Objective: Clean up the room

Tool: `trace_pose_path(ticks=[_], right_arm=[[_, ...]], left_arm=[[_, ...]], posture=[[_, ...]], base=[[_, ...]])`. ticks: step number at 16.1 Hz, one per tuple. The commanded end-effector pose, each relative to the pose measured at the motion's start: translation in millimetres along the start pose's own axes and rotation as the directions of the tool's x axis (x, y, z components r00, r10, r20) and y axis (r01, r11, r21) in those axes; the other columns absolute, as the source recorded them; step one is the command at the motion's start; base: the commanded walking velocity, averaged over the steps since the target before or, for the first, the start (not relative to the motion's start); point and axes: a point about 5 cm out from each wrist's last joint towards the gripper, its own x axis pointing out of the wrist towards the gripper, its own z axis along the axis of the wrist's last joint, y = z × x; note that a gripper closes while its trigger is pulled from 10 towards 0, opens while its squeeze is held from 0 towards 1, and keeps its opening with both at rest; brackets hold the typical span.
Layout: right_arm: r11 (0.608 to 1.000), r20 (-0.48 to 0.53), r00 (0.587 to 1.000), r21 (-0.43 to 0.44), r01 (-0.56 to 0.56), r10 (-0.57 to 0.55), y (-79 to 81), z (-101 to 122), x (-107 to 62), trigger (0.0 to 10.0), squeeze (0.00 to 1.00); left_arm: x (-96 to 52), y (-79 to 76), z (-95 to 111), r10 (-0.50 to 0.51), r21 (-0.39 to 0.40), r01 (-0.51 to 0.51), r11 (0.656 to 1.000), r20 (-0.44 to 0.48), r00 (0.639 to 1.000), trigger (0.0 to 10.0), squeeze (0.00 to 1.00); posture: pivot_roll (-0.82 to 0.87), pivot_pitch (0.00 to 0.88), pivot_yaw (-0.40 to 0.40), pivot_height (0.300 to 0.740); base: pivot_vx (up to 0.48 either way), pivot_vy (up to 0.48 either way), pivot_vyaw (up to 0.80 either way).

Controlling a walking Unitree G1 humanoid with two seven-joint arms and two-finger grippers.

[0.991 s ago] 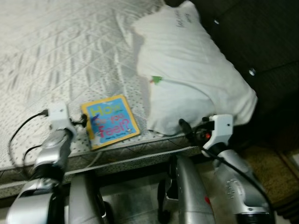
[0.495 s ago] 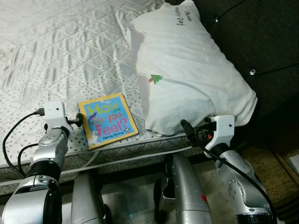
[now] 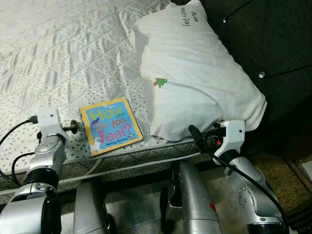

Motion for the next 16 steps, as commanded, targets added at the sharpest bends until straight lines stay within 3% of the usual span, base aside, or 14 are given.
trace_pose_path(ticks=[1, 12, 16], right_arm=[[1.0, -0.019, 1.0, 0.003, 0.008, -0.008, -3.3, -3, -4.6, 10.0, 0.0], [1.0, -0.015, 1.0, -0.016, 0.024, -0.024, -9.3, 2, -7.2, 10.0, 0.0], [1.0, -0.015, 1.0, -0.017, 0.024, -0.024, -8.8, 2, -6.7, 10.0, 0.0]], left_arm=[[0.7, 5.5, 0, 0.017, 0.003, -0.017, 1.0, -0.008, 1.0, 10.0, 0.0], [6.2, -12.4, 13, -0.068, 0.085, 0.072, 0.994, -0.047, 0.997, 10.0, 0.0], [5.9, -5.0, 12, 0.01, 0.021, -0.009, 1.0, -0.025, 1.0, 10.0, 0.0]], posture=[[-0.1, 0.24, -0.046, 0.506], [-0.14, 0.239, -0.052, 0.506], [-0.14, 0.24, -0.049, 0.506]], base=[[0.0, 0.0, 0.0], [0.0, 0.0, 0.0], [0.0, 0.0, 0.0]])
